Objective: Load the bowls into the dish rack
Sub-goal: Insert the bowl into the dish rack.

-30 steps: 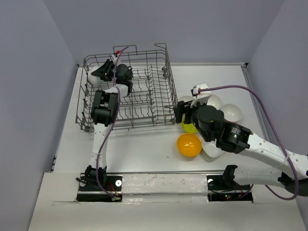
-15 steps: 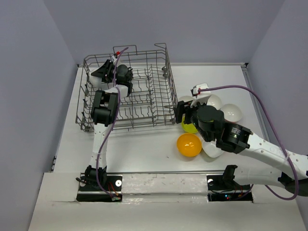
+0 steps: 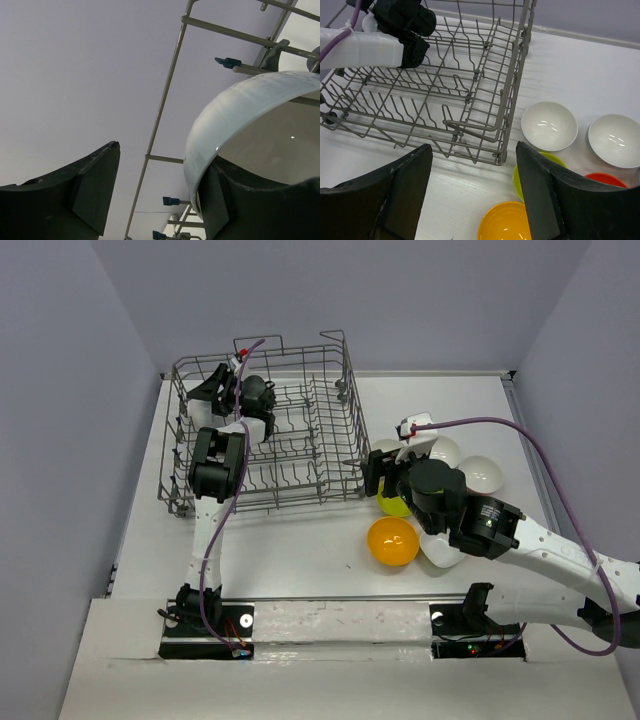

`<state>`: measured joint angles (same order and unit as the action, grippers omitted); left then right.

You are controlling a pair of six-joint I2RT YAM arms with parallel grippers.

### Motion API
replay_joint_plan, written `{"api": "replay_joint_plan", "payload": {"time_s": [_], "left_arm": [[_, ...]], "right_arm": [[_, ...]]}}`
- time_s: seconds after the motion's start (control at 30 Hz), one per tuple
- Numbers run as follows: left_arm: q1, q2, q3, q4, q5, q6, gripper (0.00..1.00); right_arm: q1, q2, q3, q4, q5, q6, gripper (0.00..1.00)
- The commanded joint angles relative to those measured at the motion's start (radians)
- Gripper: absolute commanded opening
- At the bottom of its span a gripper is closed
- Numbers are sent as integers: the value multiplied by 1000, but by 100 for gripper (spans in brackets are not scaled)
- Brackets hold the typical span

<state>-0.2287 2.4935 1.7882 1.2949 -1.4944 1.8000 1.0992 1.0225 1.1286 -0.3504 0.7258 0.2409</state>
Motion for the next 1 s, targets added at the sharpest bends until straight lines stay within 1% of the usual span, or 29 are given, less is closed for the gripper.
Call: {"api": "replay_joint_plan", "payload": {"time_s": [0.0,0.03,0.17,0.27,0.47,0.5,0.6,0.73,0.97], "left_arm": [[-8,-42,-16,474,-76,-41,75],[-8,-42,-18,474,-76,-44,75],[-9,-53,-16,445,-72,-69,81],[-11,-67,-19,399,-67,-97,82],[-17,-107,-46,241,-46,-231,88],[-20,-113,-55,190,-43,-275,89],[-26,-130,-62,117,-33,-321,91],[-35,-150,-72,46,-21,-389,93],[-44,-171,-82,-23,-12,-433,97]], "right_arm": [[1,-1,-4,37,14,-6,73],[1,-1,-4,37,14,-8,73],[1,-1,-4,37,14,-8,73],[1,2,-6,37,12,-8,73],[1,5,-4,39,11,-9,73],[1,5,-6,37,11,-9,73],[1,4,-6,37,12,-12,74],[1,5,-6,37,9,-12,74],[1,10,-4,39,6,-15,74]]}}
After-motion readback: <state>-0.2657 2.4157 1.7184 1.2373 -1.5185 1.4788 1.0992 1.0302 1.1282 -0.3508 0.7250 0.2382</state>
